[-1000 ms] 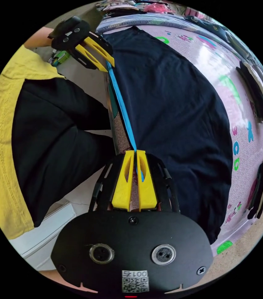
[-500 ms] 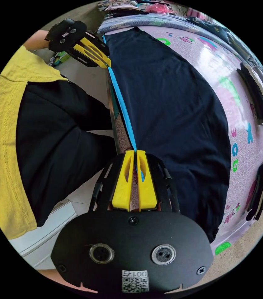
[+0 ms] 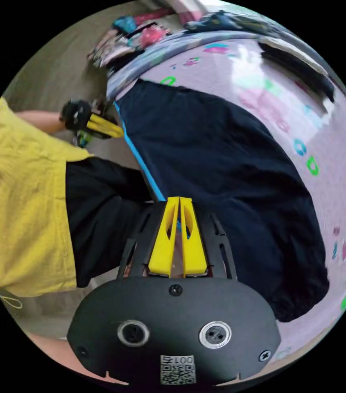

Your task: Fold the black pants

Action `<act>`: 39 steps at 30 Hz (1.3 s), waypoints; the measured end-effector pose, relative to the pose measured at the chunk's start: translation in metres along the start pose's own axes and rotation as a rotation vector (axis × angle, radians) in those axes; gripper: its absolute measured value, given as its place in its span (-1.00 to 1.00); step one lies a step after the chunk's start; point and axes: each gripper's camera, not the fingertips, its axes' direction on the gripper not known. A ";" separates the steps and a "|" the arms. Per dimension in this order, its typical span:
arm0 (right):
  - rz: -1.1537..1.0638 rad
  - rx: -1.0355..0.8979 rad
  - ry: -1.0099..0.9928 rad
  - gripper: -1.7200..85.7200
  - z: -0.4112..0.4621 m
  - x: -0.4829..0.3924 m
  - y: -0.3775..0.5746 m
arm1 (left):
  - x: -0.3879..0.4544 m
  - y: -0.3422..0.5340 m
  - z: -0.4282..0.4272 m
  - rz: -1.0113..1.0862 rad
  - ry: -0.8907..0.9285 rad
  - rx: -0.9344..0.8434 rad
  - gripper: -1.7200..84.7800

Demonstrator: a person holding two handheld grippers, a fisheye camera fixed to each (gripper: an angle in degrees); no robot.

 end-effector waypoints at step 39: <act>-0.425 -0.063 0.561 -0.91 0.057 -0.135 -0.006 | -0.295 -0.098 -0.041 -0.437 0.235 0.284 -0.99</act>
